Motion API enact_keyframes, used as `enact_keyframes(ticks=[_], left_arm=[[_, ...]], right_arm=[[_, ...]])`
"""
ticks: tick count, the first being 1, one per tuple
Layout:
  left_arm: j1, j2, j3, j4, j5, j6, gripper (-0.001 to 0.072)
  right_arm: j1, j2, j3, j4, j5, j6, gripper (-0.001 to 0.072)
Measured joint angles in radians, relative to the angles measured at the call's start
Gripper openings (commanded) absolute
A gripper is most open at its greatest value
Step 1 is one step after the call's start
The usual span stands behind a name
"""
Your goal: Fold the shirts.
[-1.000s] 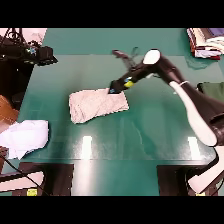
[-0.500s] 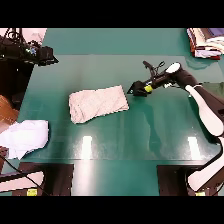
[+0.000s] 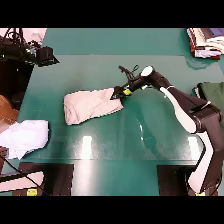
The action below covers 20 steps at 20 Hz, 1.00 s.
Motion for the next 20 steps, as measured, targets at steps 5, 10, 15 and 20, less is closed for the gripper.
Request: enact_keyframes(ticks=[5, 10, 15, 20], left_arm=[[-0.096, 0.000, 0.000, -0.020, -0.062, 0.000, 0.0021], [-0.278, 0.000, 0.000, -0.027, -0.075, 0.006, 0.0022], [-0.433, 0.000, 0.000, -0.028, 0.003, 0.013, 0.0022], [-0.504, 0.000, 0.000, -0.030, 0.119, 0.016, 0.0022]], right_arm=[[-0.040, -0.013, 0.129, -0.005, 0.069, -0.013, 0.0011], [-0.243, 0.064, 0.234, -0.010, 0.143, 0.012, 0.0012], [-0.561, 0.249, 0.187, -0.156, 0.146, 0.047, 0.0012], [-0.879, 0.373, 0.131, -0.252, 0.120, 0.060, 0.0012]])
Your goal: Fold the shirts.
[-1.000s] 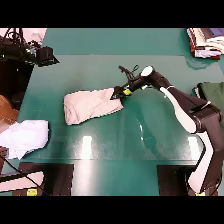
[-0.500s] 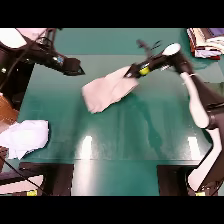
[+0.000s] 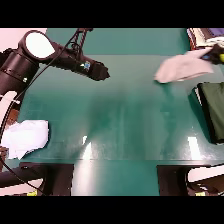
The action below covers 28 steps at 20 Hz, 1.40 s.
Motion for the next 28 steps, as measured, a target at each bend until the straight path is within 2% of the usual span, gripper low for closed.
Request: enact_keyframes(ticks=[5, 14, 18, 22, 28], left_arm=[[-0.014, 0.000, 0.000, 0.001, 0.048, -0.002, 0.0022], [-0.018, 0.000, 0.000, 0.001, 0.059, -0.008, 0.0022], [-0.018, 0.000, 0.000, 0.001, 0.053, -0.009, 0.0022], [-0.018, 0.000, 0.000, 0.001, 0.036, -0.009, 0.0022], [-0.018, 0.000, 0.000, 0.002, 0.026, -0.008, 0.0022]], right_arm=[[-0.182, 0.029, -0.015, -0.023, -0.039, 0.008, 0.0012], [-0.242, 0.091, 0.132, -0.030, -0.090, 0.018, 0.0012], [-0.286, 0.201, 0.035, -0.032, -0.095, 0.023, 0.0011], [-0.350, 0.330, -0.128, -0.055, -0.043, 0.031, 0.0012], [-0.464, 0.549, -0.472, -0.232, 0.015, 0.079, 0.0022]])
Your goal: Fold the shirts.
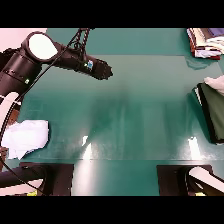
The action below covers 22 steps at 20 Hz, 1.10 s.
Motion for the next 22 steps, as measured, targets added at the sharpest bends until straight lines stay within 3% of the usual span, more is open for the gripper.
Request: enact_keyframes(ticks=[1, 2, 3, 4, 5, 9, 12, 18, 19, 21, 22], left_arm=[[0.000, 0.000, 0.000, 0.000, -0.001, 0.000, 0.0022], [0.000, 0.000, 0.000, 0.000, -0.004, 0.001, 0.0022], [0.000, 0.000, 0.000, 0.001, -0.006, 0.002, 0.0022], [0.000, 0.000, 0.000, 0.001, -0.011, 0.002, 0.0022], [0.000, 0.000, 0.000, 0.002, -0.014, 0.003, 0.0022], [0.000, 0.000, 0.000, 0.002, -0.036, 0.006, 0.0022], [0.000, 0.000, 0.000, 0.003, -0.047, 0.007, 0.0022], [0.000, 0.000, 0.000, 0.002, -0.049, 0.007, 0.0022], [0.000, 0.000, 0.000, 0.002, -0.042, 0.007, 0.0023], [0.000, 0.000, 0.000, 0.002, -0.024, 0.007, 0.0023], [0.000, 0.000, 0.000, 0.002, -0.014, 0.008, 0.0022]], right_arm=[[-0.023, 0.033, -0.063, -0.040, 0.006, 0.008, 0.0133], [-0.047, 0.062, -0.121, -0.078, 0.010, 0.013, 0.0321], [-0.068, 0.084, -0.171, -0.110, 0.015, 0.017, 0.0463], [-0.090, 0.102, -0.220, -0.136, 0.018, 0.019, 0.0526], [-0.108, 0.115, -0.258, -0.156, 0.019, 0.021, 0.0537], [-0.156, 0.139, -0.333, -0.195, 0.021, 0.025, 0.0534], [-0.124, 0.145, -0.308, -0.130, 0.008, 0.026, 0.0533], [0.206, 0.148, -0.205, 0.080, -0.008, 0.026, 0.0529], [0.278, 0.148, -0.193, 0.097, -0.013, 0.026, 0.0474], [0.426, 0.148, -0.175, 0.114, -0.034, 0.026, 0.0176], [0.500, 0.148, -0.169, 0.121, -0.047, 0.026, 0.0060]])
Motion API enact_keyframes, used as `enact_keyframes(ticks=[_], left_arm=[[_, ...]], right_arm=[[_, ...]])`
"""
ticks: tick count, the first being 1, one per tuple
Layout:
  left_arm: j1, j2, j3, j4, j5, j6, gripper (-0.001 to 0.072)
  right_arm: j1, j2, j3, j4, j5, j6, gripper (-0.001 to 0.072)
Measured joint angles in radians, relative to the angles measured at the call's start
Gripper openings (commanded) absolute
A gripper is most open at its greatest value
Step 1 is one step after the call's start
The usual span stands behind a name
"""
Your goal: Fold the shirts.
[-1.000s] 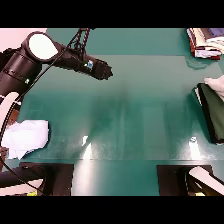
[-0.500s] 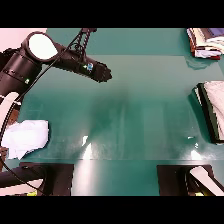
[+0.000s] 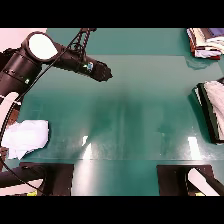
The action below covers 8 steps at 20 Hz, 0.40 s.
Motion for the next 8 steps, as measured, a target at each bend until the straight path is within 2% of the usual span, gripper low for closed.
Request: enact_keyframes(ticks=[1, 5, 8], left_arm=[[0.000, 0.000, 0.000, 0.000, 0.012, 0.000, 0.0023], [0.000, 0.000, 0.000, 0.000, 0.053, 0.000, 0.0022], [0.000, 0.000, 0.000, 0.000, 0.076, 0.000, 0.0023]], right_arm=[[0.068, 0.000, 0.004, 0.005, -0.013, 0.000, 0.0013], [0.264, 0.000, 0.011, 0.013, -0.050, -0.020, 0.0013], [0.338, 0.000, 0.013, 0.015, -0.056, -0.029, 0.0013]])
